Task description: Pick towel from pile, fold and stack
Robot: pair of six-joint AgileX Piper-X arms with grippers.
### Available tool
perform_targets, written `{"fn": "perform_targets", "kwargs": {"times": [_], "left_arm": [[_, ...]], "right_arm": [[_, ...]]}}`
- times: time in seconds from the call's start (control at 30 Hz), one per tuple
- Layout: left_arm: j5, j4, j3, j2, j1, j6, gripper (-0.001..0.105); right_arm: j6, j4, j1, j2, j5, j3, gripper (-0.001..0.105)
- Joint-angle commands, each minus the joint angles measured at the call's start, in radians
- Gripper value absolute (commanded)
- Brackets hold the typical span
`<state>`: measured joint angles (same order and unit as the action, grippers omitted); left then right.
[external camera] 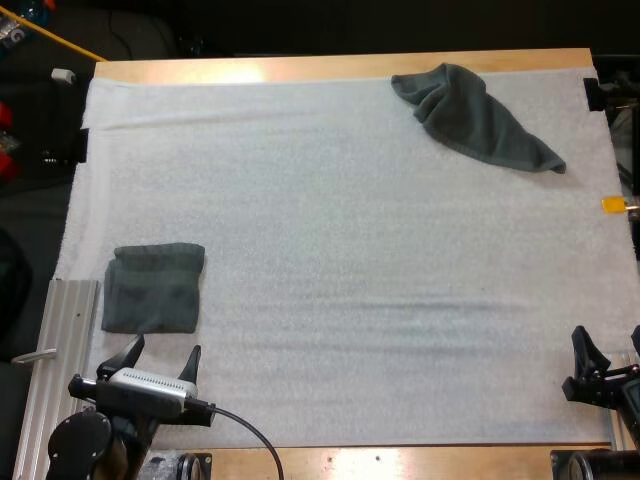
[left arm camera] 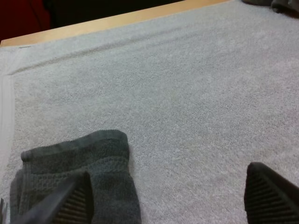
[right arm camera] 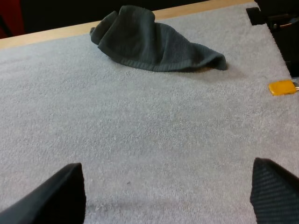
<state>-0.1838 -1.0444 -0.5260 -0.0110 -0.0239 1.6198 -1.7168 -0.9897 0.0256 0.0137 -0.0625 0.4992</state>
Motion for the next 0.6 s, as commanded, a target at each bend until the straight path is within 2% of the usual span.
{"fn": "perform_targets", "kwargs": {"times": [0.0, 0.13, 0.23, 0.33, 0.57], "left_arm": [[-0.007, 0.015, 0.000, -0.138, 0.006, 0.004, 0.065], [-0.039, 0.034, 0.000, -0.128, 0.006, 0.004, 0.065], [-0.112, 0.035, 0.000, -0.122, 0.006, 0.004, 0.065], [-0.179, 0.047, 0.000, -0.121, 0.006, 0.004, 0.065], [-0.300, 0.089, 0.000, -0.121, 0.006, 0.032, 0.065]], "right_arm": [[-0.009, 0.005, 0.001, 0.034, -0.002, 0.004, 0.071], [-0.012, 0.005, 0.001, 0.021, -0.002, 0.008, 0.071], [-0.015, 0.005, 0.001, -0.007, -0.014, 0.022, 0.071], [-0.029, 0.005, 0.001, -0.044, -0.051, 0.050, 0.071], [-0.128, 0.005, 0.001, -0.139, -0.177, 0.143, 0.071]]}}
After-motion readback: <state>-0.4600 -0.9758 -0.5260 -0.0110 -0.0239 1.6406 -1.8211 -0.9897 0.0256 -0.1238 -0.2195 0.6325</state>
